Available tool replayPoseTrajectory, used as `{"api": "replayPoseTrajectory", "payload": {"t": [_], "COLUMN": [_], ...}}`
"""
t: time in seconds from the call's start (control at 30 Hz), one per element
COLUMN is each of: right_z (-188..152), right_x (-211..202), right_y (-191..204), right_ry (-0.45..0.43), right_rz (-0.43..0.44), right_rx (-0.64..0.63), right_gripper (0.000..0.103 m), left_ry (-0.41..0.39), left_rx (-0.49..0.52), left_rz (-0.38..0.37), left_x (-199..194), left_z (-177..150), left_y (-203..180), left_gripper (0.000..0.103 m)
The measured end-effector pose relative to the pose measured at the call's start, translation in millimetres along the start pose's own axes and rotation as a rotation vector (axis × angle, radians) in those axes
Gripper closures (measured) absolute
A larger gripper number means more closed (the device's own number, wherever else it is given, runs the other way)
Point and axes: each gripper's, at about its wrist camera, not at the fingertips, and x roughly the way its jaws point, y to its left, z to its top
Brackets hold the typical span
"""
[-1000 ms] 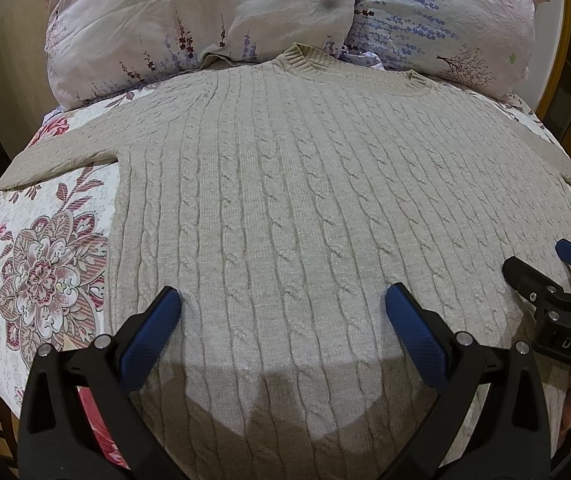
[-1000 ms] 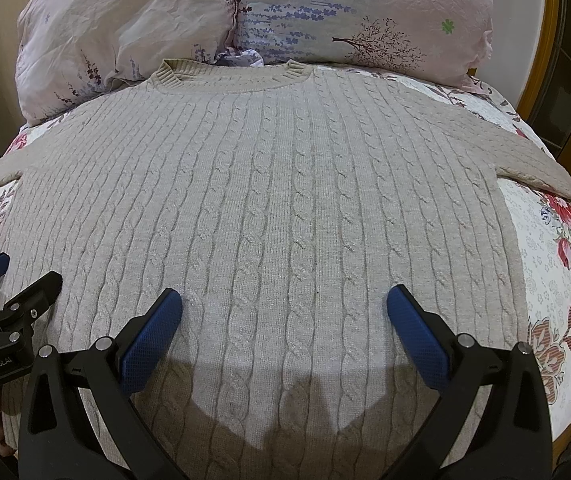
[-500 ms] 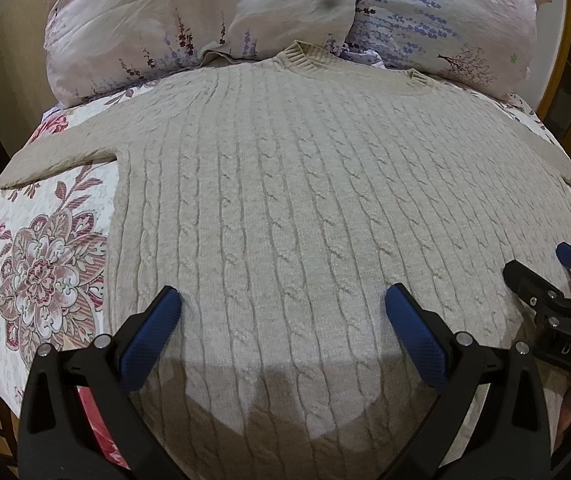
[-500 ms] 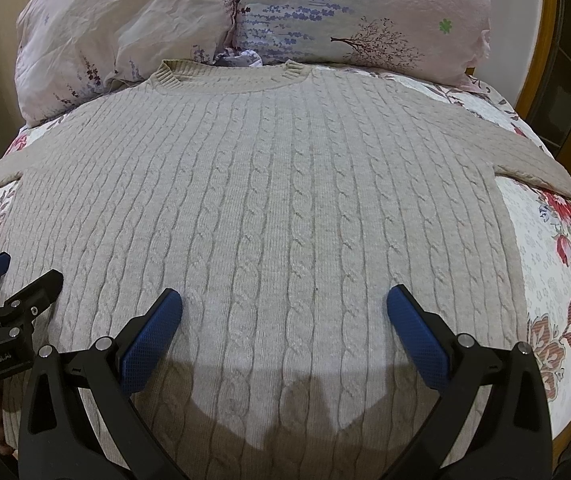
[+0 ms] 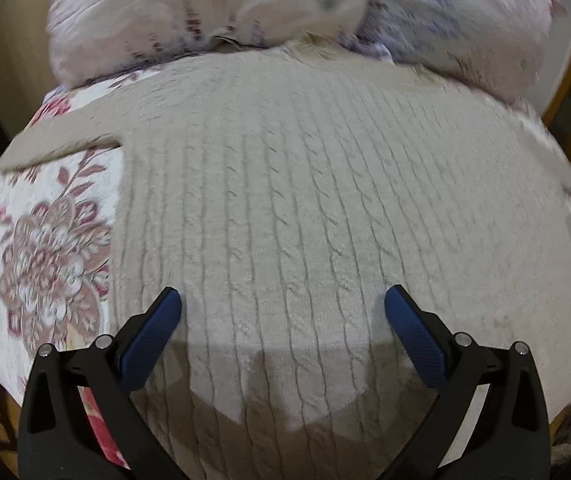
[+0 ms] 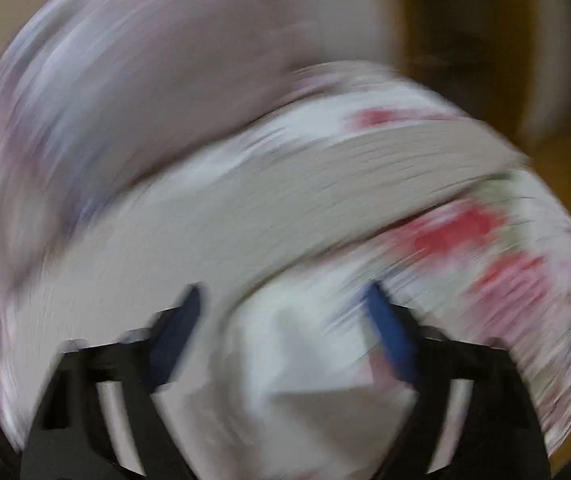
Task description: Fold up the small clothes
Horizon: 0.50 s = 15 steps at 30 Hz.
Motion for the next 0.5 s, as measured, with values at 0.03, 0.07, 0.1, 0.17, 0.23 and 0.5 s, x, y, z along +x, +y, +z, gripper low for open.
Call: {"api": "replayPoseTrajectory", "payload": {"t": [0.03,0.07,0.1,0.17,0.23,0.5], "right_z": [20.7,43.8,56.2,73.7,80.8,96.6], "right_x": [3.5,9.0,13.6,27.9,43.1,47.9], "right_y": [-31.9,-74.8,-101.7,-147.5,-168.2,-164.3], "right_ry": [-0.014,-0.027,-0.032,-0.011,0.021,-0.075], "right_rz": [-0.016,-0.031,-0.038,-0.052,-0.015,-0.021], "right_rx": [0.112,0.261,0.349,0.485,0.539,0.466], "right_gripper": [0.039,0.042,0.044,0.060,0.071,0.095], "left_ry": [-0.021,-0.058,-0.108,-0.164,-0.188,-0.270], "left_rx": [-0.037,-0.088,-0.147,-0.215,-0.249,-0.383], "left_rz": [-0.009,-0.012,0.005,0.056,0.122,0.308], "left_x": [-5.2,-12.5,-22.3,-36.3,-47.9,-76.4], "left_z": [-0.4,-0.4,-1.0,-0.8,0.8,30.0], "left_y": [3.3,8.8,15.3,24.1,33.5,117.5], "left_gripper": [0.002,0.002,0.002,0.002,0.002,0.002]}}
